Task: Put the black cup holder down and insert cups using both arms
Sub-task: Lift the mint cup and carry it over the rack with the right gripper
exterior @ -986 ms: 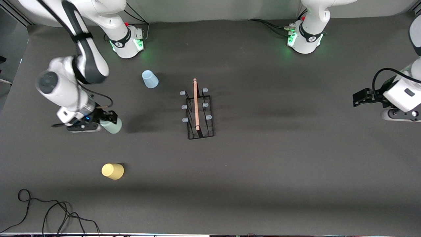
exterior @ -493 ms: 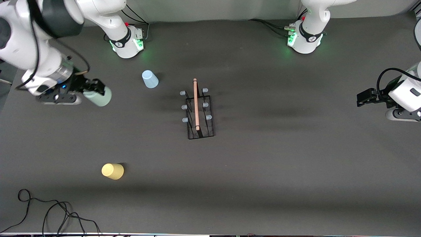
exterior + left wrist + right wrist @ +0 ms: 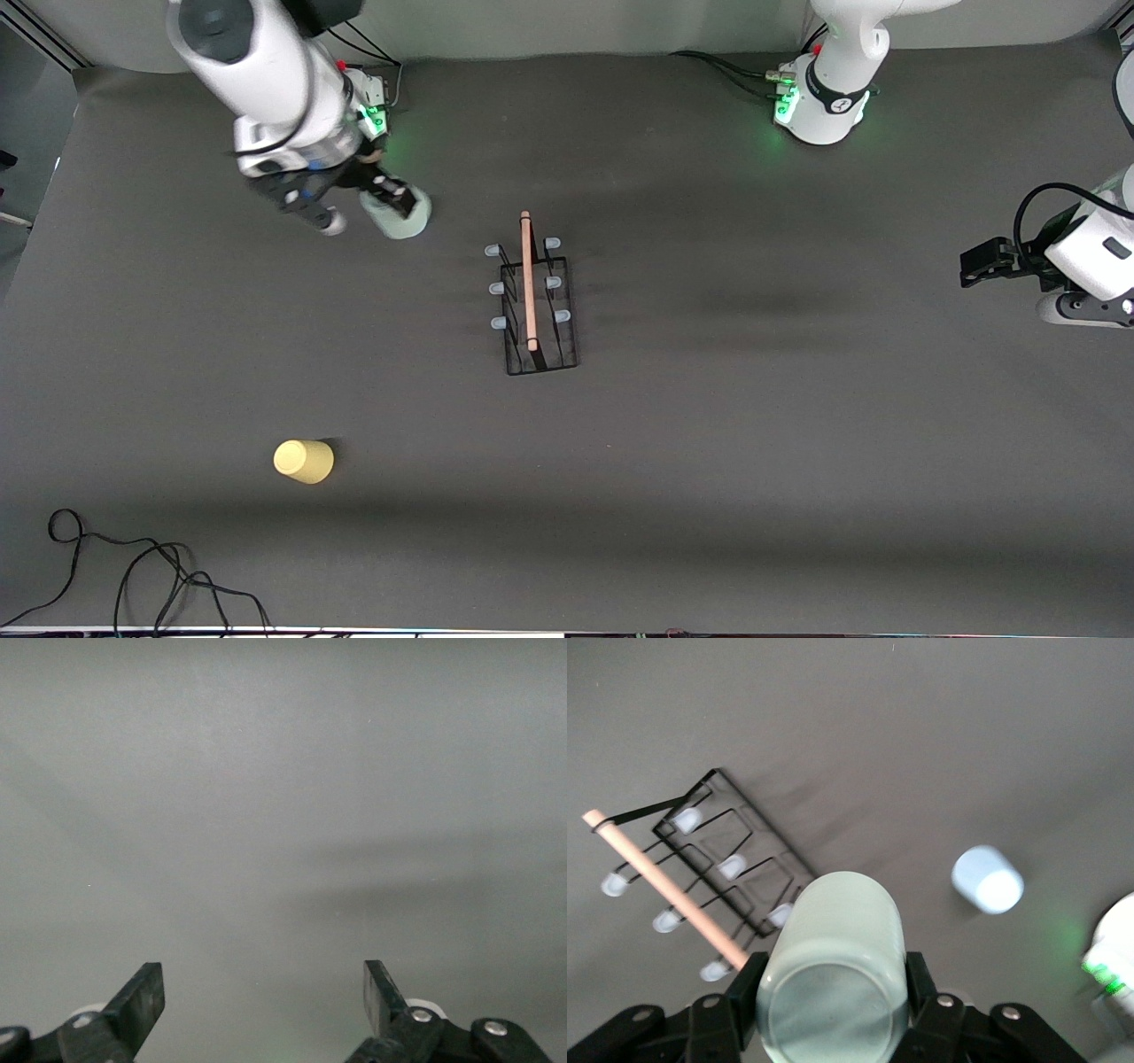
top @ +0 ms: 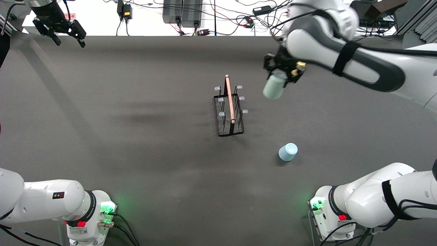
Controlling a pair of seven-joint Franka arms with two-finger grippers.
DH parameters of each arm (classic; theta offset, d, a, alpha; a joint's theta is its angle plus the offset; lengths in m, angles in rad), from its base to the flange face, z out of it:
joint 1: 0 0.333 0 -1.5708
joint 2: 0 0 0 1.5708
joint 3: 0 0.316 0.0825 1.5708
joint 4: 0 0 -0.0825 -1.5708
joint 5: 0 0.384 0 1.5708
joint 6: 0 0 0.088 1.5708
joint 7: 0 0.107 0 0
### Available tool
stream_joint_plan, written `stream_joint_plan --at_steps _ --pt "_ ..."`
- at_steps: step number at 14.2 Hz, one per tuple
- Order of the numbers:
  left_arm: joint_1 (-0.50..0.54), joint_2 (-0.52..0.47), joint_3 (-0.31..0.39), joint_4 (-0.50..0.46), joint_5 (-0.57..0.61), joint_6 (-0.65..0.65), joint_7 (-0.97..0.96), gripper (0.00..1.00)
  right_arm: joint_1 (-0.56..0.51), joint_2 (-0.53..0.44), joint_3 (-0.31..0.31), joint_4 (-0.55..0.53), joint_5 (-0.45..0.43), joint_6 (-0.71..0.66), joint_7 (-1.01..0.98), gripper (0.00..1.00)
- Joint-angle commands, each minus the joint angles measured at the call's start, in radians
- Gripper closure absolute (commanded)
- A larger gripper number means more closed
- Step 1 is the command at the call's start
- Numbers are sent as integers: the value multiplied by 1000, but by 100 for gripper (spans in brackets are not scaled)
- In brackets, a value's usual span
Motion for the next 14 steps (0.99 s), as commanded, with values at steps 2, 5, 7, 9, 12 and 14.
stream_joint_plan --at_steps 2,5,7,9,12,14 --pt "2 -3 -3 6 4 -3 13 0 108 87 -15 -7 13 119 209 100" --pt "2 -3 -3 4 4 -3 13 0 120 144 -15 -17 6 205 219 100" --pt "2 -4 -3 4 4 -3 13 0 125 173 -15 -45 3 254 219 100" --pt "2 -4 -3 4 4 -4 13 0 125 207 -15 -60 1 281 219 100" --pt "2 -4 -3 4 4 -3 13 0 128 230 -15 -106 -16 342 219 100" --pt "1 -4 -4 4 5 -4 13 0 131 257 -13 -122 -14 376 220 100"
